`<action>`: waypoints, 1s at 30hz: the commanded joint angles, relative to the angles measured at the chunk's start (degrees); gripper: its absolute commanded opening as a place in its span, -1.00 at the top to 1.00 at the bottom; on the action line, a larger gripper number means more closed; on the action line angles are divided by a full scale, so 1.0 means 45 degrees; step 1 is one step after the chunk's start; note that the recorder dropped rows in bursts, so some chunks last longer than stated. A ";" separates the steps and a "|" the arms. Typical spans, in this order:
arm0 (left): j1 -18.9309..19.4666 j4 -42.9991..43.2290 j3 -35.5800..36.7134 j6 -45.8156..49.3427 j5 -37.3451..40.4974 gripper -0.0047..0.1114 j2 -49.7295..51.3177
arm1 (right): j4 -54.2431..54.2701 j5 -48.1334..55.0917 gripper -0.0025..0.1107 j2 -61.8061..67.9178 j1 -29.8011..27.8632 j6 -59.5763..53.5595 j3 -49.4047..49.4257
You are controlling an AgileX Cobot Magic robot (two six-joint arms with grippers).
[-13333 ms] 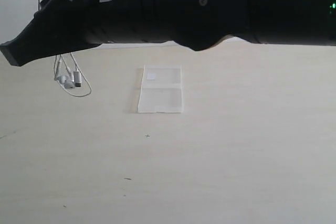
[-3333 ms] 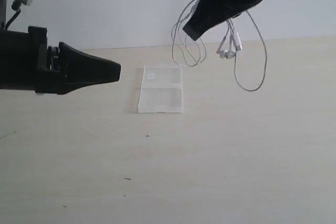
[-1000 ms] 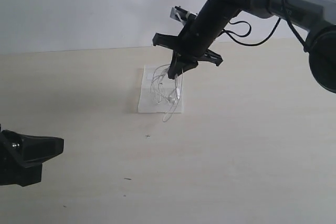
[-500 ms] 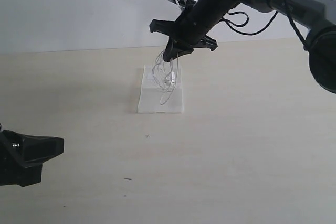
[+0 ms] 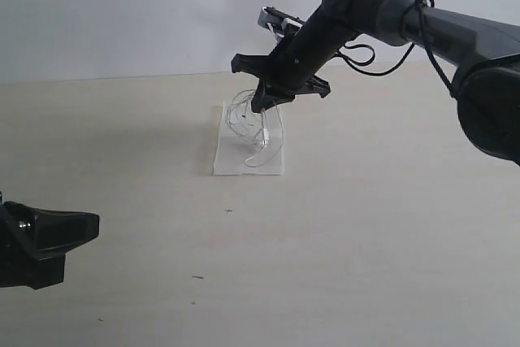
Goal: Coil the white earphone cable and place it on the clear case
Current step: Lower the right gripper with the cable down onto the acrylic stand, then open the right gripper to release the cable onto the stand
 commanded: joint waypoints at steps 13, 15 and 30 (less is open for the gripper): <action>0.0039 -0.0121 0.0027 0.0003 -0.0091 0.92 -0.0088 | 0.0472 -0.0299 0.17 0.0038 -0.0013 -0.0504 -0.0065; 0.0039 -0.0121 0.0027 0.0003 -0.0012 0.92 -0.0088 | 0.0539 -0.0086 0.07 0.0038 -0.0013 -0.0481 -0.0065; 0.0039 -0.0400 0.0027 -0.0024 -0.0267 0.92 -0.0088 | 0.0237 0.0374 0.05 0.0341 0.0790 0.0201 -0.0065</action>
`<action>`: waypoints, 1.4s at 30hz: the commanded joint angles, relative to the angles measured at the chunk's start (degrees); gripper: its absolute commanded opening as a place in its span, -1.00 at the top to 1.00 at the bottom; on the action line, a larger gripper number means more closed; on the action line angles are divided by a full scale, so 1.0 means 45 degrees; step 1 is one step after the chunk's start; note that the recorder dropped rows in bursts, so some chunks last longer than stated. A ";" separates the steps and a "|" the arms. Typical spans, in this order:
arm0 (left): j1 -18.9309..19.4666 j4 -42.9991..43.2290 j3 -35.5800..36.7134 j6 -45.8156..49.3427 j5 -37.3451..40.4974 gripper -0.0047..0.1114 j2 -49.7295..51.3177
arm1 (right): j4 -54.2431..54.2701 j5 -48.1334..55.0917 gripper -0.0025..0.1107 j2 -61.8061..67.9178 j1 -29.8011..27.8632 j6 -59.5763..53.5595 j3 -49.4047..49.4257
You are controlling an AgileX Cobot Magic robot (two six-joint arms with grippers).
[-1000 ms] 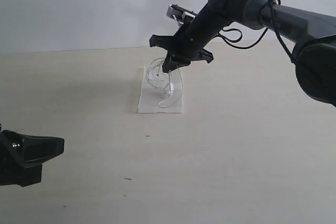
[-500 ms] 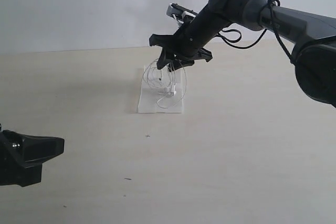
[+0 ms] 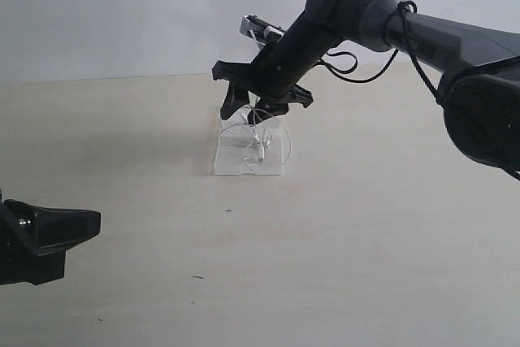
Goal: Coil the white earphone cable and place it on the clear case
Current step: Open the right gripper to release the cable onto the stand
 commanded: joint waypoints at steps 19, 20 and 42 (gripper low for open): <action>0.0039 -0.0058 0.0072 -0.0047 -0.0119 0.92 -0.0088 | -0.3392 0.0719 0.05 -0.0347 0.0115 0.1801 -0.0069; 0.0039 -0.0058 0.0072 -0.0047 -0.0119 0.92 -0.0088 | -0.3782 0.0805 0.05 -0.0497 0.0115 0.1959 -0.0069; 0.0039 -0.0004 0.0072 0.0022 -0.0007 0.92 -0.0088 | -0.7388 0.1921 0.05 -0.2108 0.0115 0.3544 -0.0069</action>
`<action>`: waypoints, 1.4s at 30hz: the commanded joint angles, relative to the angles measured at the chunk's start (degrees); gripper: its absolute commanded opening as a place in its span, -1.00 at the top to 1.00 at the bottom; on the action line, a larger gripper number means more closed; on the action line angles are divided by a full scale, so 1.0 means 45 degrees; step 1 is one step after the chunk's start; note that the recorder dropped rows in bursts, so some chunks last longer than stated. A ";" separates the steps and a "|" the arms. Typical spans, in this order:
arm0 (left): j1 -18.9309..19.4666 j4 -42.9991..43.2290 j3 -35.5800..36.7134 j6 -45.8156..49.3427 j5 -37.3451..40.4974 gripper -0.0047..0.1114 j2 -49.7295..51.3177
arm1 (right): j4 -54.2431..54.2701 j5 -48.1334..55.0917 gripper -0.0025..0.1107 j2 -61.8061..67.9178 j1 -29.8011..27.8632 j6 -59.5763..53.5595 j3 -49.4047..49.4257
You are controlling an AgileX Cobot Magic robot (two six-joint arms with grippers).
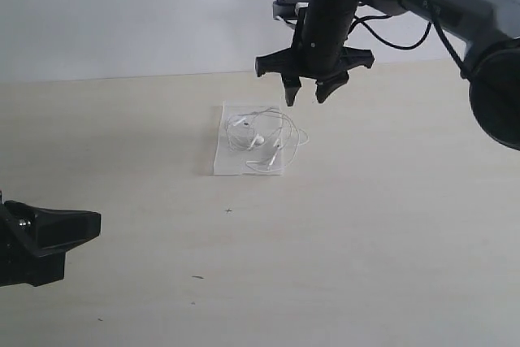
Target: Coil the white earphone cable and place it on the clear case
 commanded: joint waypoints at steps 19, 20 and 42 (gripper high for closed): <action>0.0039 0.0189 0.0042 -0.0002 0.3068 0.92 -0.0088 | -0.2747 0.0020 0.96 -0.5574 -0.0025 -0.0654 0.5639; 0.0039 0.0189 0.0042 -0.0002 0.3068 0.92 -0.0088 | -0.2688 0.0020 0.96 -0.5811 -0.0025 -0.0654 0.6108; 0.0039 0.0189 0.0042 -0.0002 0.3068 0.92 -0.0088 | -0.0746 -0.2140 0.96 -1.3824 0.0000 -0.0976 1.5480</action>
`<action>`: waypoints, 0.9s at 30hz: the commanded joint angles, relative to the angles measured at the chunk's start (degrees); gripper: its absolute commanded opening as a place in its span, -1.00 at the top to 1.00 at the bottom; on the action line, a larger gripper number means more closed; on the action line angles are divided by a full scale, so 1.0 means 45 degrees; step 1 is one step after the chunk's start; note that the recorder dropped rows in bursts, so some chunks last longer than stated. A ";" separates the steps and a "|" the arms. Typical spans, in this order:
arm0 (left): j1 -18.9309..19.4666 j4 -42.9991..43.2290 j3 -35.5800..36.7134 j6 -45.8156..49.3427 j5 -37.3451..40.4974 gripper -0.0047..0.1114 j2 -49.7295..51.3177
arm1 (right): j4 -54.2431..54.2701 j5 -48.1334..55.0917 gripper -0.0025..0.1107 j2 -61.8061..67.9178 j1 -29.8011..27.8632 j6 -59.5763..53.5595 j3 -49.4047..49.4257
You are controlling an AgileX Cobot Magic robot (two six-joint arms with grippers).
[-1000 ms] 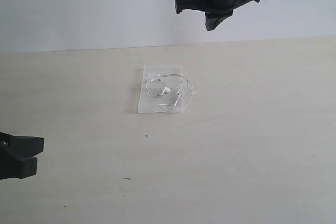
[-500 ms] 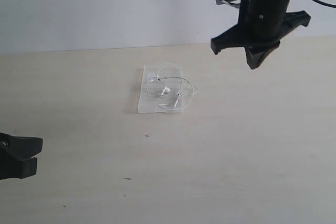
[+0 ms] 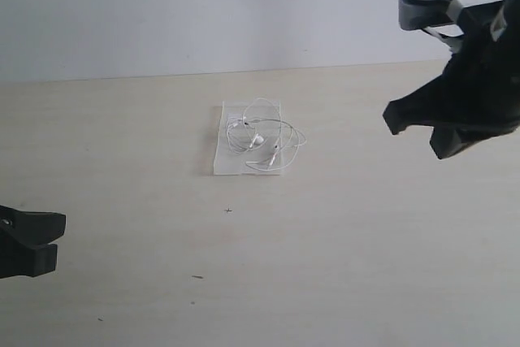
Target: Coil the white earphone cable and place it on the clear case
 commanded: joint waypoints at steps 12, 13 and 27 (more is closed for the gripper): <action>0.0039 0.0024 0.0042 0.0021 0.0085 0.92 -0.0088 | 0.0049 0.0037 0.96 -0.1467 0.0022 -0.0127 0.0585; 0.0039 0.0024 0.0042 0.0021 0.0085 0.92 -0.0088 | 0.0049 -0.0069 0.96 -0.1531 0.0022 -0.0127 0.0585; 0.0039 0.0024 0.0042 0.0021 0.0085 0.92 -0.0088 | -0.1650 -0.9983 0.96 -0.8052 -0.0187 -0.0157 0.4008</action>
